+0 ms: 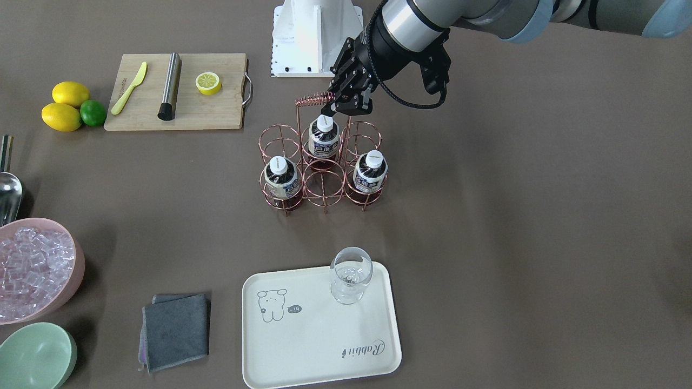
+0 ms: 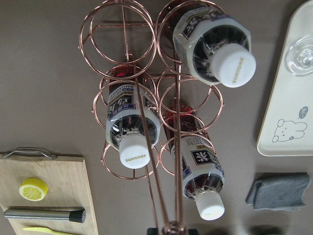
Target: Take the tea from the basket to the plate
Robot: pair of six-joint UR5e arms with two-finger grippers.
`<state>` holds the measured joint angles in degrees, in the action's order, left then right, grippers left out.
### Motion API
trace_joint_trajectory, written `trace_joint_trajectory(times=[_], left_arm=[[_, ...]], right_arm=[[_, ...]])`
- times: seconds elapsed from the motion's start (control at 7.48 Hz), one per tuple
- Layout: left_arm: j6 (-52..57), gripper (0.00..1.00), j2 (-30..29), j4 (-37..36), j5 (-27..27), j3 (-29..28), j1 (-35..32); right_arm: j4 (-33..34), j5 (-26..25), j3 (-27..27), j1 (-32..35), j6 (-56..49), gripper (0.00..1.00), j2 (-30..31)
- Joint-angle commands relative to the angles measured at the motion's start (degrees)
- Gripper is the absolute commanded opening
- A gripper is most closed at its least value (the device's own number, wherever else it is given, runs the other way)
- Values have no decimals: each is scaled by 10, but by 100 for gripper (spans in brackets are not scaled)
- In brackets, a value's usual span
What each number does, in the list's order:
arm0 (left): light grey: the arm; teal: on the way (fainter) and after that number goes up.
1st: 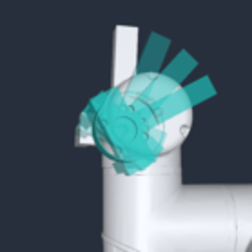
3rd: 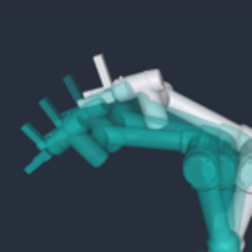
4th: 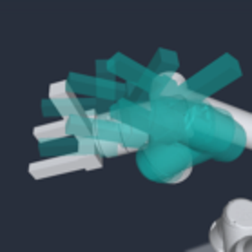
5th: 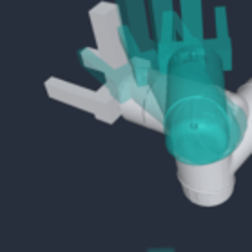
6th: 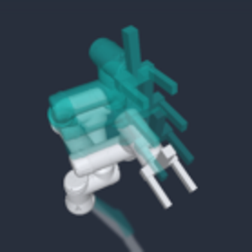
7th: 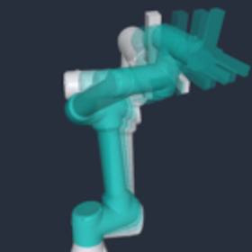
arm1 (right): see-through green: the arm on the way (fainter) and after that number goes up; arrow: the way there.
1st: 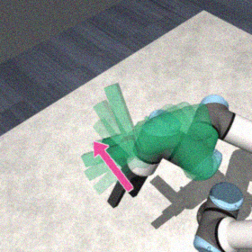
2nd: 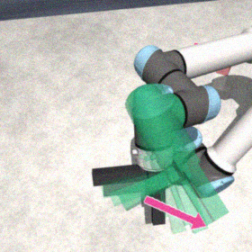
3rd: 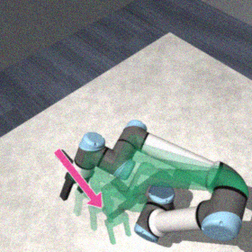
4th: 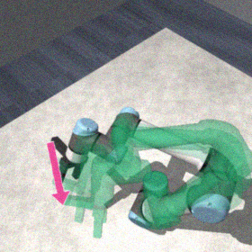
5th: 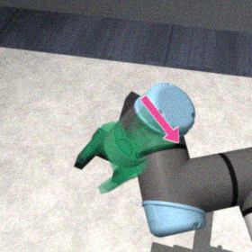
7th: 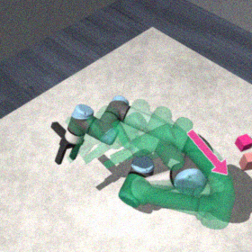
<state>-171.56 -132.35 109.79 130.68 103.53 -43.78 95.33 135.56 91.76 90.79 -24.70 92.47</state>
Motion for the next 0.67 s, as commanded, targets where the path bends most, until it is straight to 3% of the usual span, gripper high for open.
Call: trace_joint_trajectory(times=[0.0, 0.27, 0.53], left_arm=[[0, 0, 3, 17, 0, -3, -1], [0, 0, 3, 17, 0, -3, -1], [0, 0, 3, 17, 0, -3, -1]], right_arm=[[0, 0, 5, 0, 1, 99, 0], [6, 15, 21, 0, 35, 99, -1], [7, 47, 74, -26, 176, 99, -5]])
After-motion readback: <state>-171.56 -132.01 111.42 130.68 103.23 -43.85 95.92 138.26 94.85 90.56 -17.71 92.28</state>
